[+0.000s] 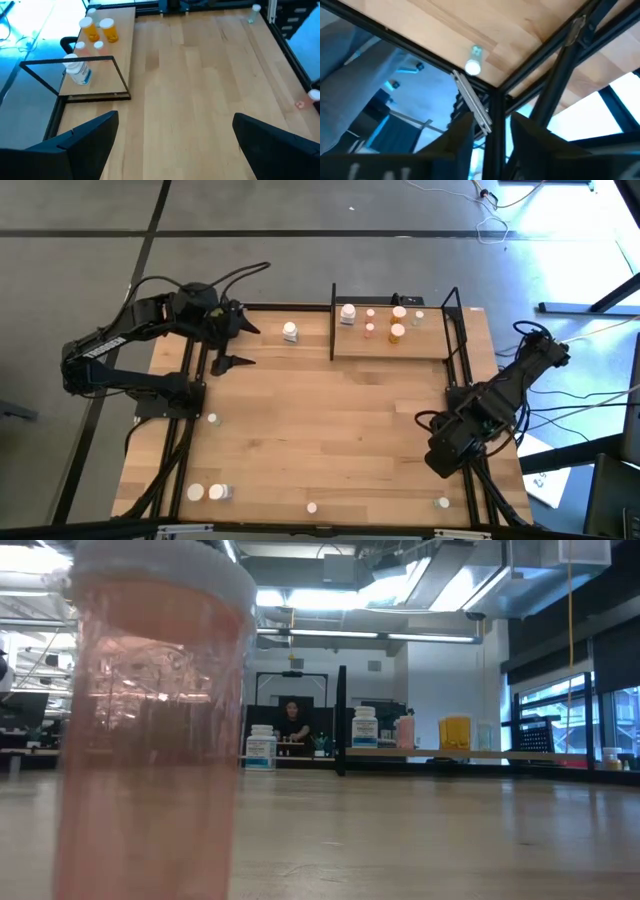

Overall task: Pick and place medicine bottles onto shelf by color
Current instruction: Put the right blue pill bottle on the shelf aligned with the other blue pill bottle

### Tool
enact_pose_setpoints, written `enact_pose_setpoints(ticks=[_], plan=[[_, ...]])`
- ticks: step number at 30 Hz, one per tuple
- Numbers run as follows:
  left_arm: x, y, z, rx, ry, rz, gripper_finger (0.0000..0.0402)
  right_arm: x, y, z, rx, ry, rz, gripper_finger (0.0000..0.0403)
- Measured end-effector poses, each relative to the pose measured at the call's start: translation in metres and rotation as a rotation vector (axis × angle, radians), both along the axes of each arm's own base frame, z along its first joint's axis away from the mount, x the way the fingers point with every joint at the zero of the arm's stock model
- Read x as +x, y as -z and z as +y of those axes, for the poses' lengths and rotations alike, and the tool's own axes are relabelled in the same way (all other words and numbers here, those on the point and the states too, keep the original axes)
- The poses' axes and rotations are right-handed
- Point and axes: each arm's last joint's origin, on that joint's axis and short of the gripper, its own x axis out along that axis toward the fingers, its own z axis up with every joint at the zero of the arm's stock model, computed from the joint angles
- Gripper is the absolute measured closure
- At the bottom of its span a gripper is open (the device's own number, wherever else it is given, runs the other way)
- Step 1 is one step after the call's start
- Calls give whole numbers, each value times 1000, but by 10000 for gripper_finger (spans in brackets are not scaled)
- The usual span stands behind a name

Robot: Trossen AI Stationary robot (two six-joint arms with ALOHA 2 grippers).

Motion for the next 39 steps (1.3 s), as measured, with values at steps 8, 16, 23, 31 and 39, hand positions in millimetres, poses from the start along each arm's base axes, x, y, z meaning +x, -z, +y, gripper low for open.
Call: enact_pose_setpoints(ticks=[8, 16, 23, 31, 39], plan=[[1, -1, 1, -34, -53, -14, 14, 3, 8, 10, -36, -90, -19, 193], [2, -2, 2, -43, -78, -28, 14, 17, 34, 38, -120, -127, -5, 189], [5, -7, 3, -23, -77, -87, 14, 25, 63, 76, -111, -186, -5, 191], [6, -8, 3, -18, -76, -101, 14, 24, 93, 100, -134, -257, 99, 191], [6, -9, 3, -44, -94, -107, 14, 27, 113, 110, -150, -356, 113, 191]])
